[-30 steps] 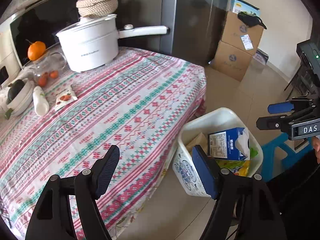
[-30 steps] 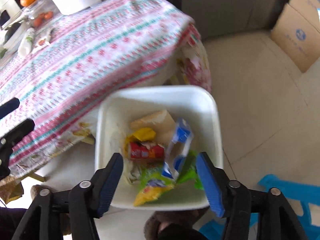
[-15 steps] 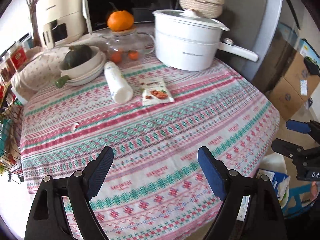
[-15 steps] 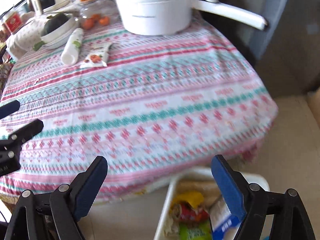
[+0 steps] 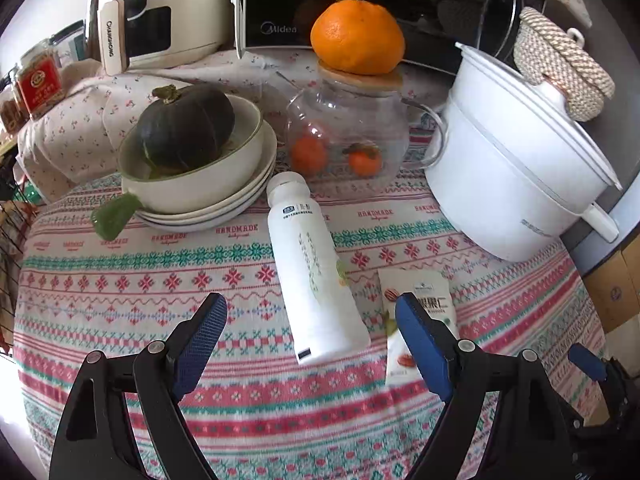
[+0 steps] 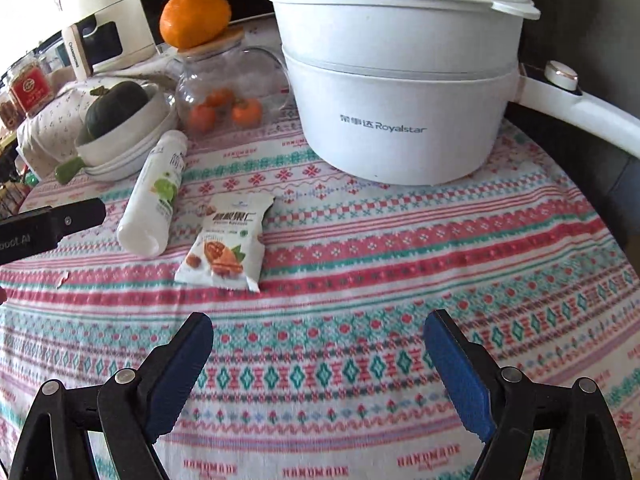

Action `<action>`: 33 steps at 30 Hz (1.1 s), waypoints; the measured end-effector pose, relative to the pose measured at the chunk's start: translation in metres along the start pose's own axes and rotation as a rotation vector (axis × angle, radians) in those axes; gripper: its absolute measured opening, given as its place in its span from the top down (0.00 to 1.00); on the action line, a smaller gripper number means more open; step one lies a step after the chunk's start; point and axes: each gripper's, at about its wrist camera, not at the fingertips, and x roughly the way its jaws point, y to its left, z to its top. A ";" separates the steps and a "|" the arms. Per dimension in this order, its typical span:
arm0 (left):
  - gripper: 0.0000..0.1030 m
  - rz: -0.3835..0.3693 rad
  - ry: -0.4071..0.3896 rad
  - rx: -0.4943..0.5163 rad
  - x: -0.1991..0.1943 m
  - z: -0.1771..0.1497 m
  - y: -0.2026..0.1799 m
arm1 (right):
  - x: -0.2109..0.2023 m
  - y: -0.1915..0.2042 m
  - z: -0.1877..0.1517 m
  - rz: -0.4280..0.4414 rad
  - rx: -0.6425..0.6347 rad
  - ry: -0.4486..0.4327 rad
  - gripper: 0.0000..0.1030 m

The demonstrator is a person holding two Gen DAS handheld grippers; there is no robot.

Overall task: Collect trash
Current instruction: 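Grasp the white bottle with the left tool while the right tool reaches the pecan bag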

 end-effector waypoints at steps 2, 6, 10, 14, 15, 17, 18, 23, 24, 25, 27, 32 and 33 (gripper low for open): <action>0.19 0.025 0.013 0.012 0.016 0.007 -0.001 | 0.016 -0.003 0.004 0.008 0.009 -0.001 0.13; 0.33 0.072 0.063 0.028 0.038 0.010 0.001 | 0.044 -0.007 0.009 0.033 0.030 0.038 0.13; 0.53 0.011 0.087 0.031 0.041 0.008 0.003 | 0.061 -0.005 0.009 0.041 0.030 0.049 0.13; 0.51 0.020 0.123 0.083 0.042 0.007 -0.003 | 0.072 -0.002 0.010 0.045 0.046 0.055 0.13; 0.49 0.018 0.143 0.084 0.045 0.007 -0.003 | 0.074 -0.003 0.010 0.044 0.050 0.056 0.13; 0.47 0.008 0.166 0.057 0.050 0.010 -0.001 | 0.075 0.000 0.010 0.040 0.056 0.060 0.13; 0.46 0.005 0.173 0.045 0.053 0.011 0.001 | 0.076 0.001 0.009 0.040 0.060 0.064 0.13; 0.48 -0.013 0.162 -0.001 0.049 0.004 0.008 | 0.075 0.008 0.010 0.035 0.061 0.077 0.13; 0.49 -0.023 0.149 -0.009 0.042 0.001 0.012 | 0.074 0.010 0.010 0.033 0.056 0.076 0.13; 0.49 -0.032 0.132 -0.016 0.033 -0.003 0.017 | 0.073 0.012 0.011 0.034 0.050 0.074 0.13; 0.49 -0.048 0.102 -0.019 0.017 -0.008 0.024 | 0.072 0.019 0.012 0.040 0.038 0.067 0.13; 0.50 -0.065 0.055 -0.005 -0.023 -0.029 0.047 | 0.080 0.041 0.019 0.068 0.024 0.057 0.13; 0.50 -0.069 0.051 -0.008 -0.029 -0.035 0.053 | 0.083 0.046 0.020 0.072 0.022 0.056 0.13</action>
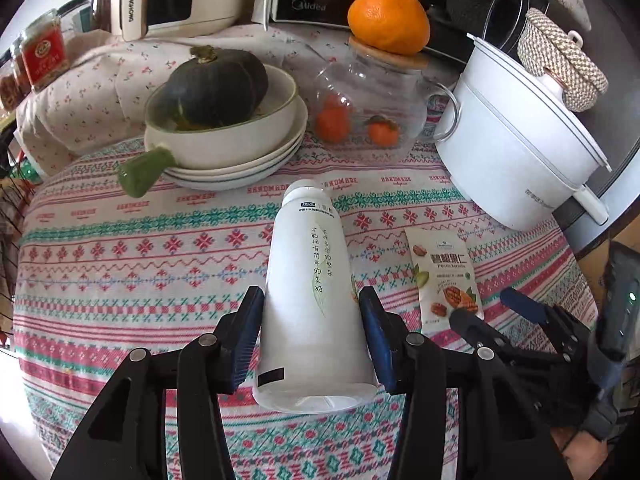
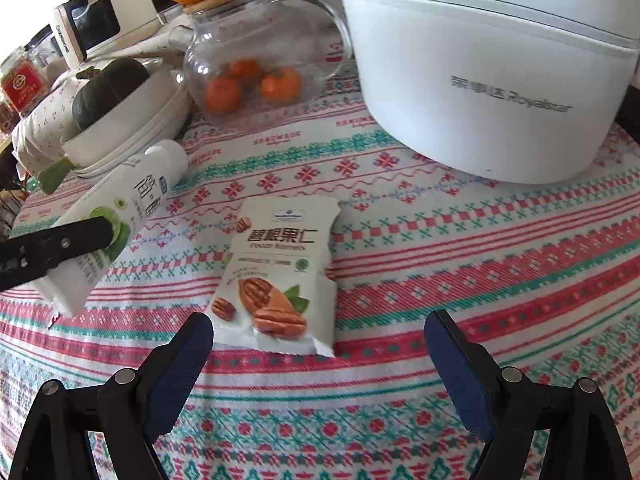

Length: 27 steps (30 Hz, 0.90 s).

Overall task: Collect trash
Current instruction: 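Grasp the white bottle with the left tool while the right tool reaches the pecan bag, then close the right tool on the pecan kernels bag while the left tool holds the bottle, then carry the white bottle and pecan bag over the white bin with both tools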

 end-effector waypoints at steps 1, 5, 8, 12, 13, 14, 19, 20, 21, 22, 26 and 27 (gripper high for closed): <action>0.50 -0.001 -0.001 0.000 -0.005 -0.006 0.004 | 0.005 0.004 0.001 0.001 -0.003 0.003 0.13; 0.50 -0.011 -0.001 -0.016 -0.018 -0.027 0.019 | 0.025 0.022 0.004 -0.019 -0.028 0.027 0.19; 0.50 -0.004 0.007 -0.009 -0.025 -0.036 0.023 | 0.031 0.027 0.001 -0.045 -0.029 0.034 0.44; 0.50 -0.008 -0.001 -0.014 -0.043 -0.047 0.023 | 0.021 0.020 -0.002 -0.031 -0.006 0.037 0.76; 0.50 -0.013 -0.004 -0.017 -0.048 -0.050 0.021 | 0.016 0.015 -0.003 -0.022 0.012 0.043 0.84; 0.50 -0.017 -0.007 -0.017 -0.055 -0.053 0.019 | 0.010 0.009 -0.004 -0.007 0.033 0.048 0.91; 0.50 -0.057 -0.020 -0.010 -0.088 -0.074 -0.002 | -0.031 -0.009 -0.018 0.003 0.044 0.049 0.95; 0.50 -0.068 -0.022 -0.005 -0.095 -0.080 -0.007 | -0.040 -0.010 -0.021 0.002 0.040 0.046 0.96; 0.50 -0.078 -0.024 0.000 -0.102 -0.085 -0.012 | -0.049 -0.011 -0.024 0.003 0.039 0.043 0.96; 0.50 -0.088 -0.026 0.006 -0.109 -0.091 -0.018 | -0.059 -0.013 -0.028 0.007 0.039 0.039 0.96; 0.50 -0.134 -0.028 0.021 -0.134 -0.115 -0.041 | -0.102 -0.015 -0.047 0.019 0.018 0.016 0.96; 0.50 -0.147 -0.029 0.022 -0.140 -0.121 -0.046 | -0.115 -0.017 -0.053 0.022 0.014 0.011 0.96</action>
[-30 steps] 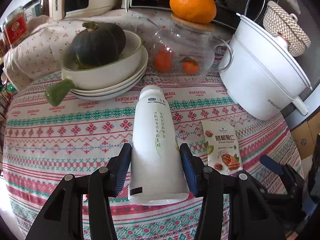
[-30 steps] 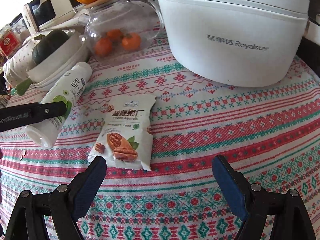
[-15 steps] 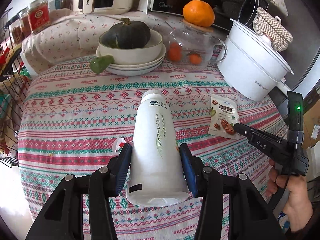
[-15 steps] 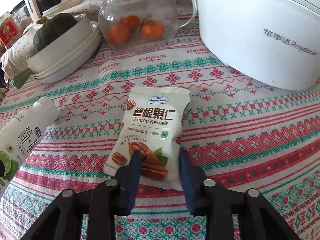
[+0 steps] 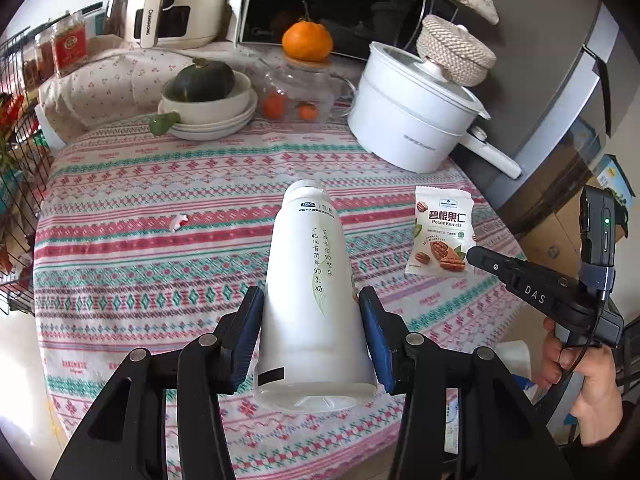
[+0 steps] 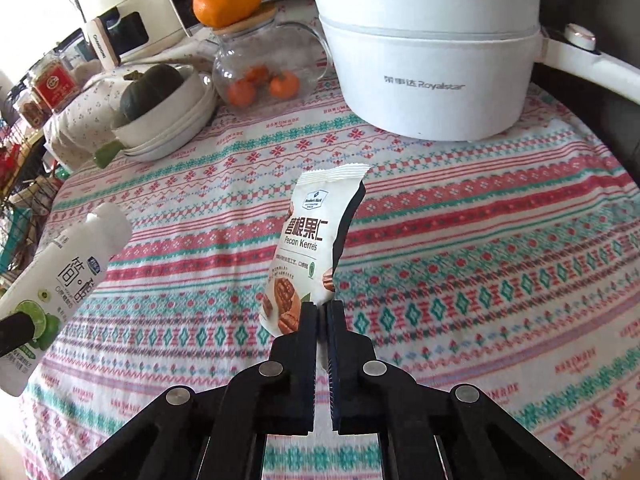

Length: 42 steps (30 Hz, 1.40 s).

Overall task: Collect trash
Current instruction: 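Carry the white bottle and pecan bag over the white bin with both tools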

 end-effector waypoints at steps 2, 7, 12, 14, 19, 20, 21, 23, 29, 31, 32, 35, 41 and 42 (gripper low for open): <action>0.50 -0.026 -0.004 0.003 -0.009 -0.012 -0.012 | -0.022 -0.003 -0.011 -0.002 -0.011 -0.009 0.96; 0.50 -0.079 -0.004 0.036 -0.025 -0.043 -0.041 | -0.073 -0.012 -0.040 -0.010 -0.024 -0.027 0.96; 0.50 -0.142 0.038 0.074 -0.025 -0.072 -0.071 | -0.115 -0.032 -0.077 -0.026 0.009 -0.013 0.96; 0.50 -0.172 0.068 0.103 -0.022 -0.082 -0.086 | -0.128 -0.042 -0.093 -0.043 0.032 0.001 0.96; 0.50 -0.241 0.115 0.237 -0.015 -0.109 -0.134 | -0.149 -0.072 -0.134 -0.107 0.092 0.040 0.96; 0.50 -0.254 0.127 0.262 -0.014 -0.115 -0.143 | -0.151 -0.078 -0.143 -0.115 0.100 0.047 0.96; 0.50 -0.267 0.139 0.289 -0.012 -0.122 -0.153 | -0.153 -0.085 -0.151 -0.123 0.111 0.060 0.96; 0.50 -0.287 0.167 0.337 -0.008 -0.134 -0.172 | -0.156 -0.098 -0.164 -0.135 0.130 0.082 0.96; 0.50 -0.333 0.228 0.444 0.012 -0.159 -0.223 | -0.171 -0.142 -0.197 -0.200 0.198 0.104 0.96; 0.50 -0.339 0.251 0.467 0.023 -0.165 -0.237 | -0.174 -0.153 -0.206 -0.213 0.224 0.116 0.96; 0.50 -0.340 0.260 0.476 0.029 -0.168 -0.244 | -0.175 -0.157 -0.208 -0.222 0.233 0.117 0.96; 0.50 -0.332 0.259 0.502 0.046 -0.174 -0.262 | -0.179 -0.165 -0.214 -0.246 0.246 0.122 0.96; 0.50 -0.297 0.270 0.513 0.077 -0.179 -0.276 | -0.183 -0.179 -0.224 -0.272 0.274 0.135 0.96; 0.50 -0.293 0.270 0.515 0.081 -0.179 -0.276 | -0.183 -0.180 -0.226 -0.273 0.276 0.137 0.96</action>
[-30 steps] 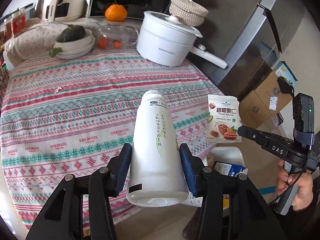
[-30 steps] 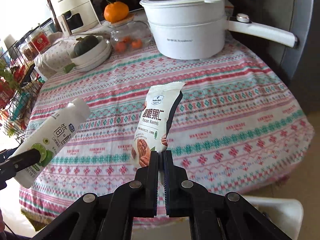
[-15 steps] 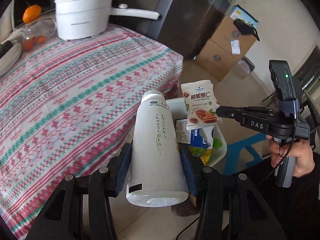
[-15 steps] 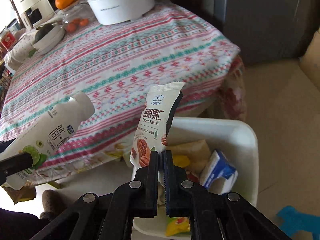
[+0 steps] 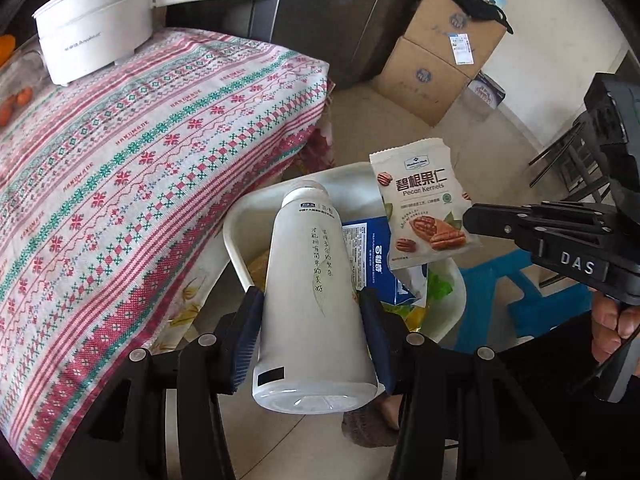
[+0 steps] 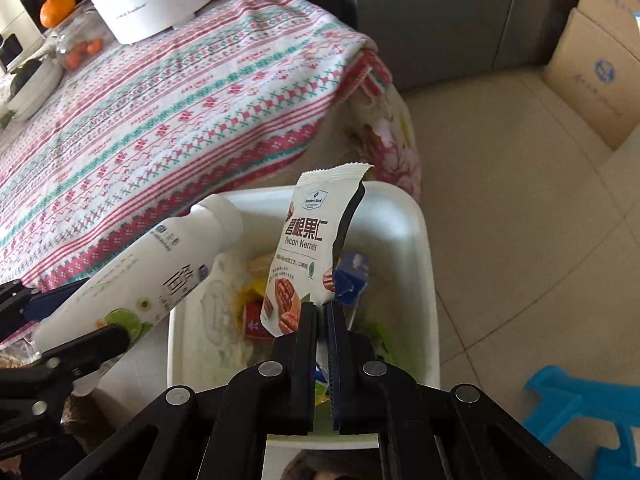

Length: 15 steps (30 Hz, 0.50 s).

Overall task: Collect trash
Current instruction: 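Carry the white bottle and pecan bag over the white bin with both tools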

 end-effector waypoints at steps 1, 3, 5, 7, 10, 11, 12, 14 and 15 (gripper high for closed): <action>0.50 0.004 -0.001 0.004 0.003 0.001 0.000 | 0.000 -0.002 -0.001 -0.002 0.001 0.004 0.96; 0.50 0.011 -0.009 0.021 0.010 0.002 -0.001 | 0.001 -0.004 -0.002 -0.006 -0.001 0.010 0.96; 0.50 0.018 -0.014 0.041 0.014 0.004 -0.002 | 0.001 -0.006 -0.003 -0.001 -0.003 0.011 0.95; 0.50 0.020 -0.023 0.055 0.018 0.005 -0.003 | 0.002 -0.008 -0.002 -0.003 0.000 0.011 0.95; 0.50 0.037 -0.058 0.070 0.014 0.009 -0.005 | 0.003 -0.010 -0.001 -0.003 0.005 0.013 0.95; 0.50 0.031 -0.068 0.071 0.012 0.012 -0.005 | 0.002 -0.010 -0.002 -0.003 0.006 0.014 0.95; 0.49 0.027 -0.074 0.073 0.008 0.014 -0.005 | 0.002 -0.010 -0.002 -0.002 0.007 0.014 0.95; 0.48 0.036 -0.084 0.075 0.002 0.015 -0.005 | 0.002 -0.011 -0.003 -0.002 0.005 0.015 0.95; 0.47 0.038 -0.087 0.073 -0.001 0.015 -0.004 | 0.002 -0.011 -0.003 -0.001 0.006 0.015 0.95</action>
